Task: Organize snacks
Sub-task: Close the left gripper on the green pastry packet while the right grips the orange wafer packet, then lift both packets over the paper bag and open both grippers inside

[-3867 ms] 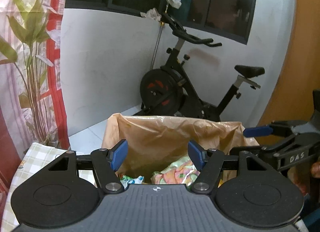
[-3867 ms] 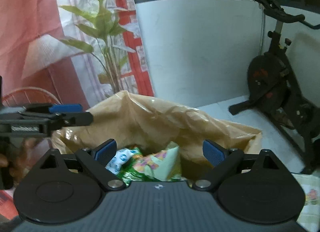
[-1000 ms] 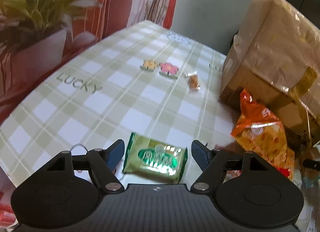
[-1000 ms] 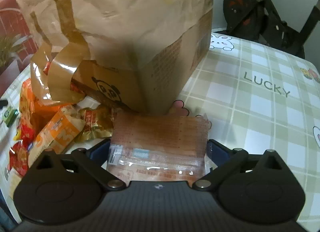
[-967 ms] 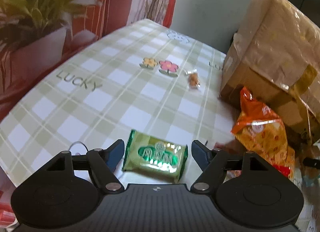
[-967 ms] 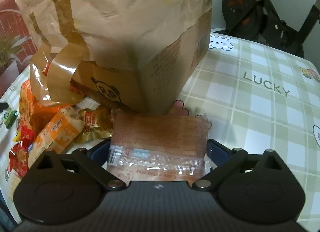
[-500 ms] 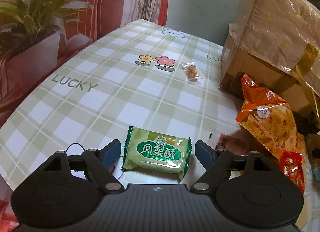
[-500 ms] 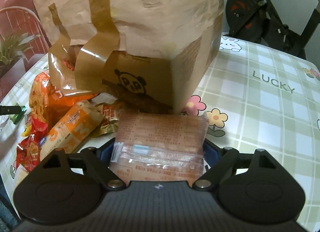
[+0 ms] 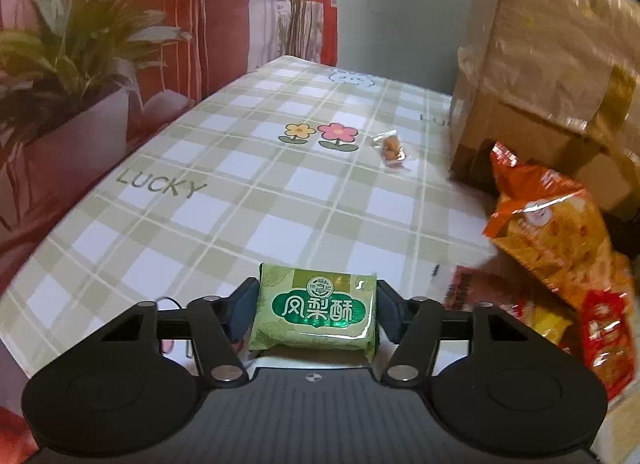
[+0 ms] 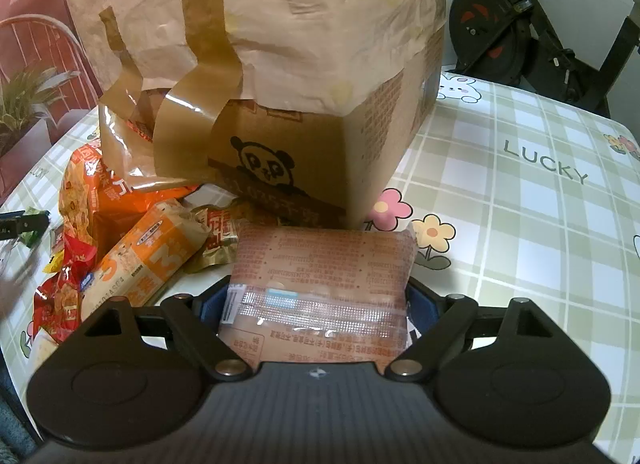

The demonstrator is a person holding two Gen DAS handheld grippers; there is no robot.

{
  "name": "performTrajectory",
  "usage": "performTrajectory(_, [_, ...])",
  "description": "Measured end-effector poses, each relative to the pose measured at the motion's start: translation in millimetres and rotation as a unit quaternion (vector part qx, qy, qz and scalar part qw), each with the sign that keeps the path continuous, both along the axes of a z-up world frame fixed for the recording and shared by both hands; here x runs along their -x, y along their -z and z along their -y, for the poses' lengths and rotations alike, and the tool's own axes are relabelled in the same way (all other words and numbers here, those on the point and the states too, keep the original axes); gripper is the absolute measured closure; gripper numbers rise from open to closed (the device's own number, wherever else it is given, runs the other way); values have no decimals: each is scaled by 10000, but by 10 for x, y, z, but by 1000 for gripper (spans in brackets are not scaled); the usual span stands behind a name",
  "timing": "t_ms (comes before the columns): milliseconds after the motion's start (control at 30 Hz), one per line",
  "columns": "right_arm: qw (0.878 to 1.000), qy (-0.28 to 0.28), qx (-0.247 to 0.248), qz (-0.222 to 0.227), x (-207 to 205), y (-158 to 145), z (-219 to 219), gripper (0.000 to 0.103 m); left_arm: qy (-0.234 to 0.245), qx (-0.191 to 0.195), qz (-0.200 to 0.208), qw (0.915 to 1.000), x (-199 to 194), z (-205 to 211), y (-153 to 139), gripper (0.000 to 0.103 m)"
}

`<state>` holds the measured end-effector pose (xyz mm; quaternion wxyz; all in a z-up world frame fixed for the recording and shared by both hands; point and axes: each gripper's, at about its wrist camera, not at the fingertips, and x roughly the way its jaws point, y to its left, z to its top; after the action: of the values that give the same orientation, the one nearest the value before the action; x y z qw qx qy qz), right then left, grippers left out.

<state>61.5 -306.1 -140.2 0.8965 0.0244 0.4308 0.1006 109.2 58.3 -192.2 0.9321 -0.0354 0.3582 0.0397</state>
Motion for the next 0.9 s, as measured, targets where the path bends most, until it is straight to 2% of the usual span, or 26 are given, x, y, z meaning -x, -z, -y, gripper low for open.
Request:
performTrajectory(33, [10000, 6, -10, -1, 8, -2, 3, 16, 31, 68, 5, 10000, 15, -8, -8, 46])
performTrajectory(567, [9997, -186, 35, 170, 197, -218, -139, 17, 564, 35, 272, 9980, 91, 279, -257, 46])
performTrajectory(900, [9976, -545, 77, 432, 333, -402, -331, 17, 646, 85, 441, 9969, 161, 298, -404, 46])
